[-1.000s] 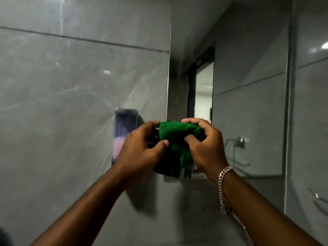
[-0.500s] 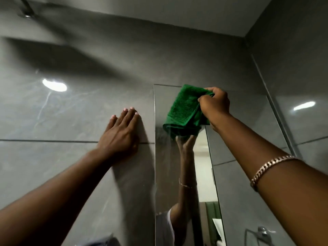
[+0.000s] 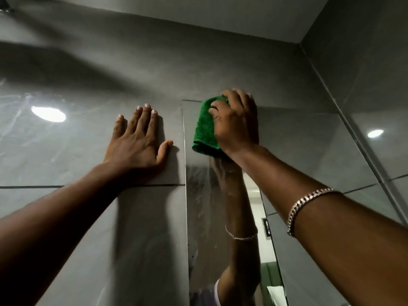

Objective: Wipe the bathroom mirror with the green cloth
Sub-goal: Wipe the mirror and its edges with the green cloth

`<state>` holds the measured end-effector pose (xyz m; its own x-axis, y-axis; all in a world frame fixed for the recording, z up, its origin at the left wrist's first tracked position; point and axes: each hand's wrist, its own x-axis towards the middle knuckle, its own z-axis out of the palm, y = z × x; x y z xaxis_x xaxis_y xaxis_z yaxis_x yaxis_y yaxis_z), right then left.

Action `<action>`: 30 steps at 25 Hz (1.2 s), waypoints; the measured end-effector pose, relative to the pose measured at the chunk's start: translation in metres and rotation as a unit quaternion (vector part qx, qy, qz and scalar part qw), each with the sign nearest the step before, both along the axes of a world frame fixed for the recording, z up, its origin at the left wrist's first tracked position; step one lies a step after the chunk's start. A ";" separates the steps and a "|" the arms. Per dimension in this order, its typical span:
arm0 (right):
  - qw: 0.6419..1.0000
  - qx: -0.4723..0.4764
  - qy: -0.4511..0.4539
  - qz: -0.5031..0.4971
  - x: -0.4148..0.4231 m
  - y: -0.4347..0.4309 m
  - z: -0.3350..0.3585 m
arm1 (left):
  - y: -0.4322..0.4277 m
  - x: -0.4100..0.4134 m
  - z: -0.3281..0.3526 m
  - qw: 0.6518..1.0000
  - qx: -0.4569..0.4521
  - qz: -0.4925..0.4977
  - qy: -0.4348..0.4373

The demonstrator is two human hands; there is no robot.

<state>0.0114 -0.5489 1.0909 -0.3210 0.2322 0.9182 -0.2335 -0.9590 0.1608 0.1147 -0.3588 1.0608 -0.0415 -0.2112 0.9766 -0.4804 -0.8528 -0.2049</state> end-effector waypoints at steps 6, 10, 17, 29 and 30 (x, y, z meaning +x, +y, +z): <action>0.977 0.097 0.183 0.039 0.006 0.011 0.028 | -0.006 0.002 0.001 1.000 -0.006 -0.001 0.003; 0.979 0.018 0.202 0.011 0.014 0.017 0.011 | -0.002 0.001 0.002 1.000 -0.008 -0.013 -0.002; 0.973 0.071 0.218 0.012 0.006 0.013 0.029 | -0.007 0.001 -0.004 1.000 -0.004 -0.015 -0.007; 0.979 -0.025 0.202 0.013 0.015 0.001 -0.005 | -0.013 -0.005 -0.017 1.000 0.007 -0.017 -0.011; 0.979 -0.051 0.197 -0.003 0.014 -0.008 -0.015 | -0.014 -0.005 -0.019 1.000 0.004 -0.019 -0.008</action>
